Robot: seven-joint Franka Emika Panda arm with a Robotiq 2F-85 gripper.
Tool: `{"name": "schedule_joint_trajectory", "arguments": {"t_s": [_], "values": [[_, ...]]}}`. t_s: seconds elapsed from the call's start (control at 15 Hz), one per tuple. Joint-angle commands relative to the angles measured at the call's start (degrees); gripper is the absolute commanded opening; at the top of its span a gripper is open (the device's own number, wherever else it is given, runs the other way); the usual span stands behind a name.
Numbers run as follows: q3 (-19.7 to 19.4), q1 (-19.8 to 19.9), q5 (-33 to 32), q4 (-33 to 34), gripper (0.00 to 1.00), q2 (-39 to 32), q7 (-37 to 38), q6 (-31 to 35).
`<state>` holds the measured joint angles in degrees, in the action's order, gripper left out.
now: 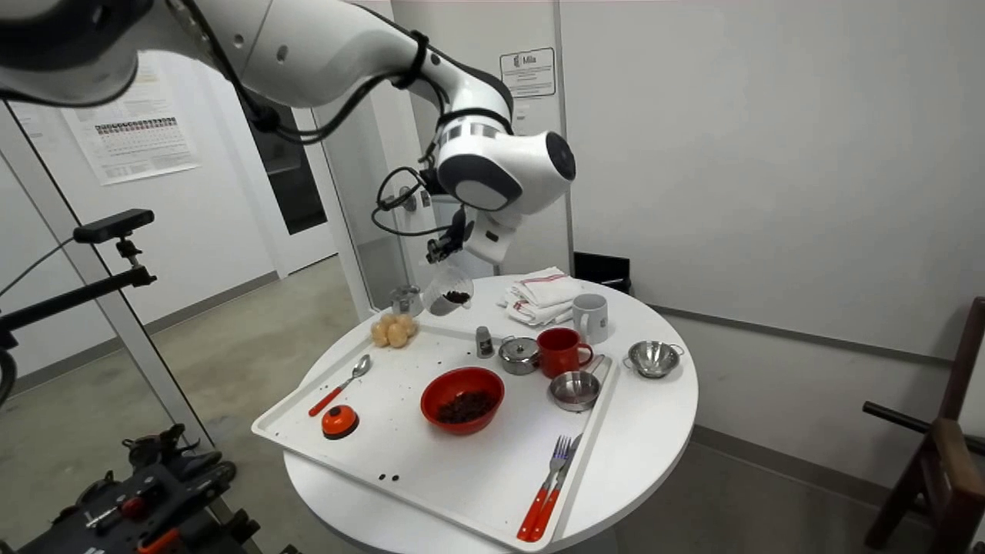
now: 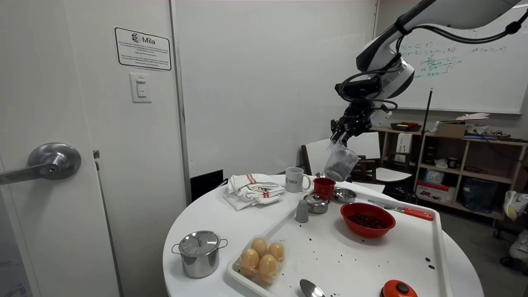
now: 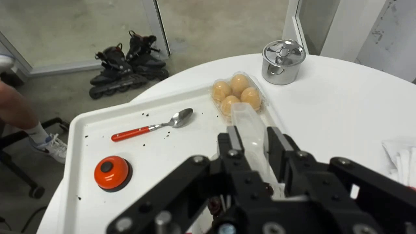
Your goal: Pour some of the things in the jug into the red bowl
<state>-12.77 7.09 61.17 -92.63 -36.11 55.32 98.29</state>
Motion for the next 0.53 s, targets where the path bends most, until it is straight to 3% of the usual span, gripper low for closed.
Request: {"name": "schedule_joint_trajectory", "arguments": {"t_s": [0.0, 0.47], "values": [[0.6, -4.6, -5.9, -11.3, 0.10, 10.1, -2.7, 9.7], [6.2, -9.8, -14.0, -20.1, 0.10, 13.8, 0.6, 16.2]]}}
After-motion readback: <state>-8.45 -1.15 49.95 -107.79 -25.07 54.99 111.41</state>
